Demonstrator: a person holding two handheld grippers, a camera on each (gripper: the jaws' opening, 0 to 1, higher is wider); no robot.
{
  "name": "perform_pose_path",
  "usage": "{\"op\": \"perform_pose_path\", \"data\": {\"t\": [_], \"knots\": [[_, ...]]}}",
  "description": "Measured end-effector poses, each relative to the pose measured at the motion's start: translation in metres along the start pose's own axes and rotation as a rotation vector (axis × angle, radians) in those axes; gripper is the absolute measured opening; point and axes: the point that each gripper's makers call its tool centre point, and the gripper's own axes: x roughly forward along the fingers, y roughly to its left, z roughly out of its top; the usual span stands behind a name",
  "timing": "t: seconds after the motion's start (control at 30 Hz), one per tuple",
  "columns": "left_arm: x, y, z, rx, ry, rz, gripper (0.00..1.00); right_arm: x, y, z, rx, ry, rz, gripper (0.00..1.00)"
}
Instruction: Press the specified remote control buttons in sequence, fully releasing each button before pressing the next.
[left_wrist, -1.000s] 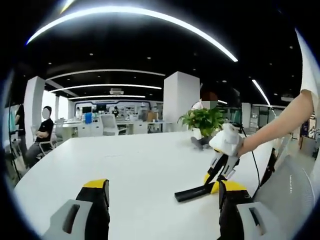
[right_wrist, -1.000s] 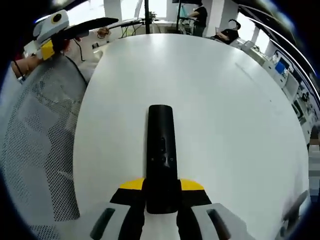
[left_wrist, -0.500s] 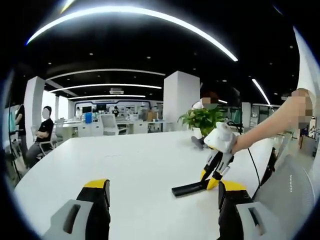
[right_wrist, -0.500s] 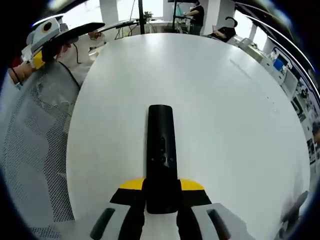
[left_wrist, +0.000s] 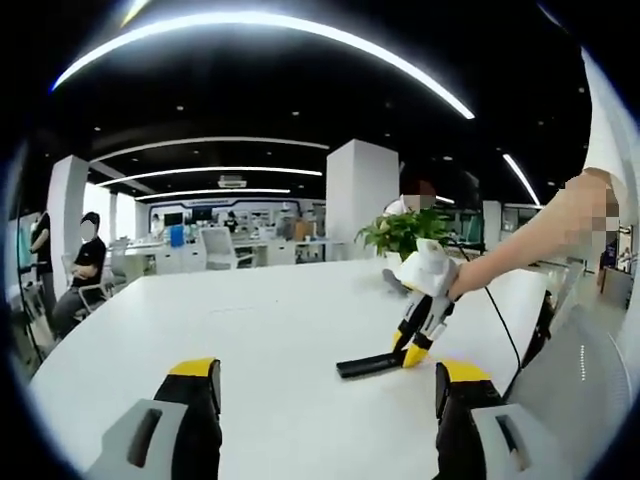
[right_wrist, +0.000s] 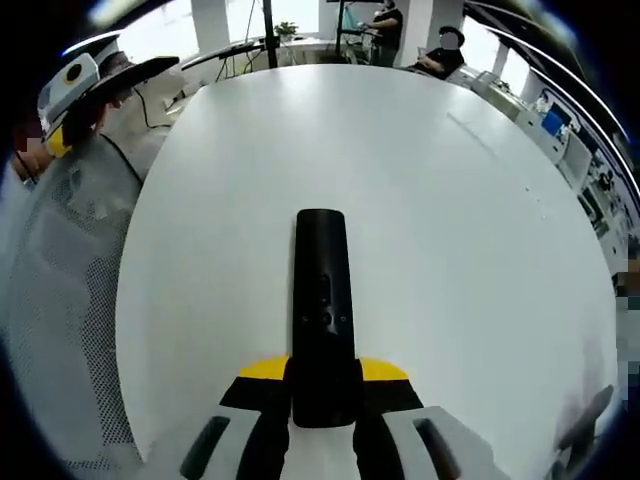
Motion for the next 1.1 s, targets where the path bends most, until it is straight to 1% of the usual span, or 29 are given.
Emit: {"op": "perform_pose_path", "data": {"t": [0.03, 0.1, 0.47, 0.7, 0.8, 1.1], "knots": [[0.000, 0.000, 0.000, 0.002, 0.002, 0.000, 0.92, 0.000, -0.002, 0.001, 0.011, -0.002, 0.005, 0.21], [0.000, 0.000, 0.000, 0.003, 0.002, -0.001, 0.92, 0.000, -0.006, 0.001, -0.005, 0.003, -0.003, 0.21], [0.001, 0.000, -0.004, 0.015, 0.021, 0.000, 0.91, 0.003, -0.026, 0.005, -0.010, 0.022, 0.003, 0.21], [0.001, 0.001, -0.006, 0.015, 0.029, 0.005, 0.90, 0.005, -0.042, 0.007, -0.026, 0.047, 0.012, 0.21], [0.001, 0.002, -0.007, 0.017, 0.034, 0.005, 0.90, 0.005, -0.048, 0.008, -0.026, 0.043, 0.014, 0.21], [0.001, 0.003, -0.009, 0.012, 0.050, 0.010, 0.89, 0.007, -0.064, 0.012, -0.069, 0.065, 0.035, 0.21]]}}
